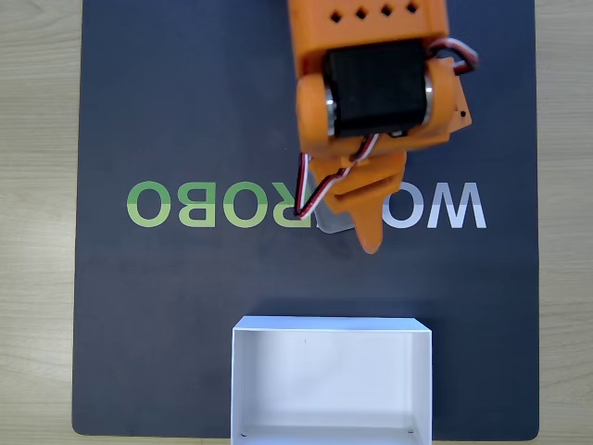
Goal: Grab the usb to bin
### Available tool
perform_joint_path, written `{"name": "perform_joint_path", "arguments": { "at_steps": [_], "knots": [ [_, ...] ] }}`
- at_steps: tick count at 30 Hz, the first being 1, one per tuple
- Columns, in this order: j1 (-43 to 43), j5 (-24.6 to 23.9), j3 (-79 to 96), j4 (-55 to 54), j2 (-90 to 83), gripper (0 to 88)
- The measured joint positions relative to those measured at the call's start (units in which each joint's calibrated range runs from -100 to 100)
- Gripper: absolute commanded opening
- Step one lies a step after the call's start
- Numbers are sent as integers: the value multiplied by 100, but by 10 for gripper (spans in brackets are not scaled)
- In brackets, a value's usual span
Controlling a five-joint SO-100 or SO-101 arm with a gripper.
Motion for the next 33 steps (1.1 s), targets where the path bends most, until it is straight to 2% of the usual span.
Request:
{"name": "perform_joint_path", "arguments": {
  "at_steps": [13,27,30,33],
  "knots": [
    [9,26,877,-1397,379,500],
    [-9,10,877,-1345,546,496],
    [-9,10,877,-1345,546,432],
    [-9,10,877,-1345,546,320]
  ]
}}
